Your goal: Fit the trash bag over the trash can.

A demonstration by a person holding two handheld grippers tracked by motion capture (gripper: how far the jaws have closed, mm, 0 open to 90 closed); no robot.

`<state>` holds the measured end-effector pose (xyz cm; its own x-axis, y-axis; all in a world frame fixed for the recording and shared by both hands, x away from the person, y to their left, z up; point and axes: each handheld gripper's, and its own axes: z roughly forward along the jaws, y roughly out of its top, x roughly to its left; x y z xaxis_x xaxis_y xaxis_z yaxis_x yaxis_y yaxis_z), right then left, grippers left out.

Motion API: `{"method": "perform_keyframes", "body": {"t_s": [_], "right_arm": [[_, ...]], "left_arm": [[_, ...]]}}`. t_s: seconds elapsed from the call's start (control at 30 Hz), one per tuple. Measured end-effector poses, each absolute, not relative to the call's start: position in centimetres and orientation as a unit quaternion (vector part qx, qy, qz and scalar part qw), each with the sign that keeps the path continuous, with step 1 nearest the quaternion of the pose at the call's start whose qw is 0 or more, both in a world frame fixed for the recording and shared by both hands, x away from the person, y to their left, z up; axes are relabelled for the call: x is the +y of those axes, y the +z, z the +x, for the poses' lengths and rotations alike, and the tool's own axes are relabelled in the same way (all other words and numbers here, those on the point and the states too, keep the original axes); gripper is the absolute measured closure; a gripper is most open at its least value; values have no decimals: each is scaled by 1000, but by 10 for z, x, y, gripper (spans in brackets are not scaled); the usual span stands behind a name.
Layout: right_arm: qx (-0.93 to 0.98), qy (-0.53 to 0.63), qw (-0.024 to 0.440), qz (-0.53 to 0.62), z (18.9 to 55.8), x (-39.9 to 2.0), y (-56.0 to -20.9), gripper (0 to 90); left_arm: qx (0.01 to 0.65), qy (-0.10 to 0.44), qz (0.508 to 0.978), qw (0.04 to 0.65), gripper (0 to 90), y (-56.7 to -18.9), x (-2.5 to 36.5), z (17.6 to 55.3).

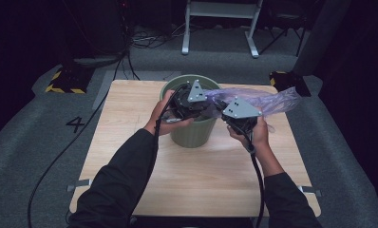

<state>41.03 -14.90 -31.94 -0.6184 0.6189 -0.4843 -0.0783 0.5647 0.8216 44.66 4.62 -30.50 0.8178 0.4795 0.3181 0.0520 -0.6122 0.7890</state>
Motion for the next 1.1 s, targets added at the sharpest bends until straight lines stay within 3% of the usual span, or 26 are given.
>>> {"method": "perform_keyframes", "body": {"t_s": [0.1, 0.2, 0.27, 0.3, 0.33, 0.53, 0.8, 0.97, 1.03, 1.1], "right_arm": [[788, 440, 394, 171, 409, -149, -319, 846], [786, 449, 388, 173, 407, -152, -318, 785], [783, 452, 387, 180, 406, -154, -317, 636], [783, 452, 387, 180, 406, -154, -317, 636], [786, 457, 369, 193, 404, -159, -316, 521], [777, 456, 377, 216, 391, -183, -321, 388], [777, 435, 380, 250, 387, -215, -338, 287], [783, 426, 373, 258, 392, -218, -350, 278], [785, 420, 373, 260, 395, -216, -355, 356], [784, 424, 374, 257, 397, -212, -357, 534]], "left_arm": [[149, 262, 859, 414, 894, -306, 48, 447], [152, 262, 858, 415, 899, -307, 49, 448], [159, 262, 855, 418, 899, -308, 53, 449], [159, 262, 855, 418, 899, -308, 53, 449], [166, 257, 852, 424, 900, -308, 57, 450], [173, 258, 850, 425, 900, -311, 66, 451], [185, 254, 847, 430, 900, -316, 80, 456], [187, 251, 848, 428, 900, -318, 85, 457], [187, 249, 847, 431, 900, -319, 90, 458], [190, 246, 846, 434, 900, -320, 93, 458]]}}
